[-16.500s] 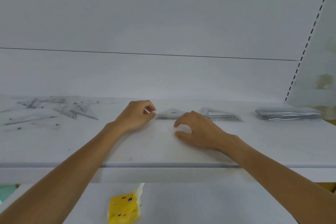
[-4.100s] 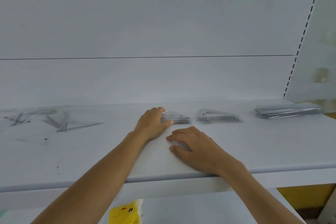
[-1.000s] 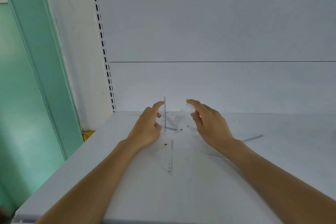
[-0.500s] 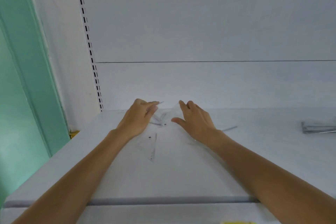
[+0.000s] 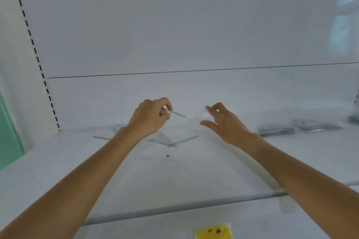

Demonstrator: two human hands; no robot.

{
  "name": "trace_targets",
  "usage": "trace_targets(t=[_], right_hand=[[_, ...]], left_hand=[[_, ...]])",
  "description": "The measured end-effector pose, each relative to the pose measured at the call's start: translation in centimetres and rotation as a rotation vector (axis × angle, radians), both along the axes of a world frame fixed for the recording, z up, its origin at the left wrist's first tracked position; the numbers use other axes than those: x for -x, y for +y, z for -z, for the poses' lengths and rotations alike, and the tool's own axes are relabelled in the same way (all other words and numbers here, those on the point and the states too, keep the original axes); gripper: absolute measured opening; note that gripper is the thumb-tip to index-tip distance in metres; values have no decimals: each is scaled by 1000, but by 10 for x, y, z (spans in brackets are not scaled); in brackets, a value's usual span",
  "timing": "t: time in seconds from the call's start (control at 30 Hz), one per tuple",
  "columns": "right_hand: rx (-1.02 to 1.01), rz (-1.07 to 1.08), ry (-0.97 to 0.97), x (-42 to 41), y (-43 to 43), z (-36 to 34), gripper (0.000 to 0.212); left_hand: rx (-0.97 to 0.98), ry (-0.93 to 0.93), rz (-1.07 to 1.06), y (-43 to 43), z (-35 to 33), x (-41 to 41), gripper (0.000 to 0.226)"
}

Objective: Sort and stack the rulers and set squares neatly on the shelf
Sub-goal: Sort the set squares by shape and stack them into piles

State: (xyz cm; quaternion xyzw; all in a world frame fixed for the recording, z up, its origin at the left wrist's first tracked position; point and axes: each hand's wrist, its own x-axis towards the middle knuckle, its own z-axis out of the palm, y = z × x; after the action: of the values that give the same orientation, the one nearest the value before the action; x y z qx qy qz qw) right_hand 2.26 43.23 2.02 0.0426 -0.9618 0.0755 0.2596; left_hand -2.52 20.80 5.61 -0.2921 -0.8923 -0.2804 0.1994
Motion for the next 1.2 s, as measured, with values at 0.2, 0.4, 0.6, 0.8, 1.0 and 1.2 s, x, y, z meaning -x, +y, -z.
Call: trace_targets(t=[0.2, 0.4, 0.6, 0.8, 1.0, 1.2], right_hand=[[-101, 64, 17, -30, 111, -7, 52], [-24, 99, 30, -59, 227, -2, 48], [-76, 78, -105, -76, 309, 1, 47], [-60, -8, -155, -74, 330, 4, 48], [-34, -81, -281, -76, 323, 19, 38], [-53, -58, -281, -77, 322, 18, 38]], left_hand=[[164, 146, 10, 111, 0, -18, 40], [173, 244, 16, 200, -4, -40, 28], [188, 419, -21, 259, 5, -53, 16], [192, 517, -130, 282, 4, -62, 20], [171, 493, -166, 290, 10, -69, 23], [-137, 165, -97, 295, 19, -72, 19]])
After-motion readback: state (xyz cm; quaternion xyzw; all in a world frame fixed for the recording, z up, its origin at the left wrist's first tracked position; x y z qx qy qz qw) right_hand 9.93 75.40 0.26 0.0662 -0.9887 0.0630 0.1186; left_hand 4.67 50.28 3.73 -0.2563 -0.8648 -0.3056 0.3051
